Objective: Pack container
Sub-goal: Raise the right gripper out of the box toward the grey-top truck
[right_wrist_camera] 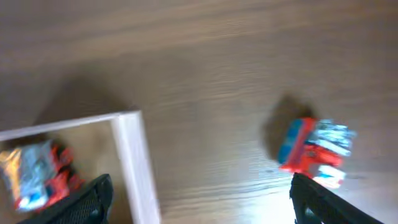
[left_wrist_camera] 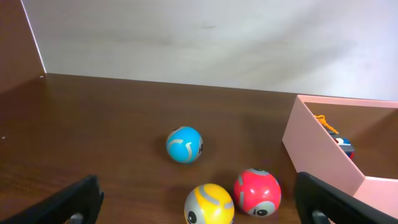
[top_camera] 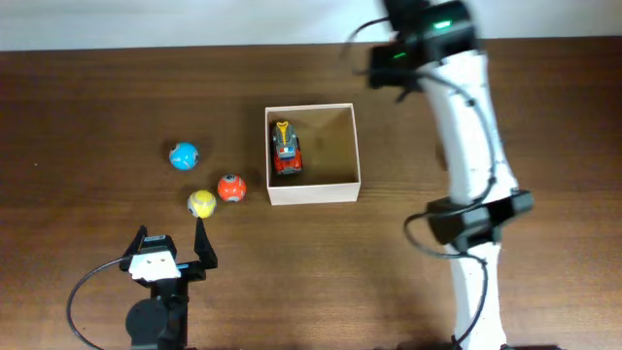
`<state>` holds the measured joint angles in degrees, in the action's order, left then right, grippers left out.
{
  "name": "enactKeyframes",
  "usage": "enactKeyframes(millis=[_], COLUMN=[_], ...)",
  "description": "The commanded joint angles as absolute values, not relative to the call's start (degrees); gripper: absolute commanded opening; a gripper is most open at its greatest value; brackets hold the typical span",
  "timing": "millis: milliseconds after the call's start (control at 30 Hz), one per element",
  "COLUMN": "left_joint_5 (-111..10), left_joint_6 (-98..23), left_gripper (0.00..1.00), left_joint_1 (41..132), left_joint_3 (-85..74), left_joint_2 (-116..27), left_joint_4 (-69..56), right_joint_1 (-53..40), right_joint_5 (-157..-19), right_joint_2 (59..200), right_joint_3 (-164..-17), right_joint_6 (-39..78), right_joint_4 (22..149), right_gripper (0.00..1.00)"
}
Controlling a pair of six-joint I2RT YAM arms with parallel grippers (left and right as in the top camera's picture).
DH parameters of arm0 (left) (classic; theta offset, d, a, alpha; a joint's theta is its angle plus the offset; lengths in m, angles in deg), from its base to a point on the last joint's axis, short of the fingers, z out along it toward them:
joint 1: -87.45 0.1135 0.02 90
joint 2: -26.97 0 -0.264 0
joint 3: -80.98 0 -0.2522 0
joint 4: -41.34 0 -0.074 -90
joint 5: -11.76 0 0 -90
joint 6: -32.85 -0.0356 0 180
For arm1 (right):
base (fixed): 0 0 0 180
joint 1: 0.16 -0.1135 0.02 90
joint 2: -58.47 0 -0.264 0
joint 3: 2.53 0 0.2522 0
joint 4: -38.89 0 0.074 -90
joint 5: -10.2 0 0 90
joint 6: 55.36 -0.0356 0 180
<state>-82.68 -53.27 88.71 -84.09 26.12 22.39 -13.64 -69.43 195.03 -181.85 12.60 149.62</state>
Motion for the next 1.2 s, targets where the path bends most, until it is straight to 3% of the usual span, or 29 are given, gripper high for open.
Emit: enactKeyframes(millis=[0,433,733,1167], left_joint_5=[-82.05,-82.05,-82.05,-82.05], left_joint_6=[-54.17,-54.17,-54.17,-54.17], left_gripper=[0.99,0.99,0.99,0.99], left_joint_1=[88.86,88.86,88.86,88.86], left_joint_3=[-84.28,-84.28,-84.28,-84.28], left_joint_2=[26.56,26.56,26.56,26.56], left_joint_4=[22.32,22.32,22.32,22.32], right_joint_1=[-7.76,7.13,8.11,8.11], right_joint_5=[-74.81,-73.12,-76.69,-76.6], right_joint_2=[191.0,179.9,179.92,179.92], right_joint_3=[-182.11,-154.44,-128.65,-118.35], right_joint_6=[14.87,14.0,5.71,0.1], right_joint_4=[150.02,149.91,132.46,120.49], right_gripper=[0.86,0.88,0.88,0.88])
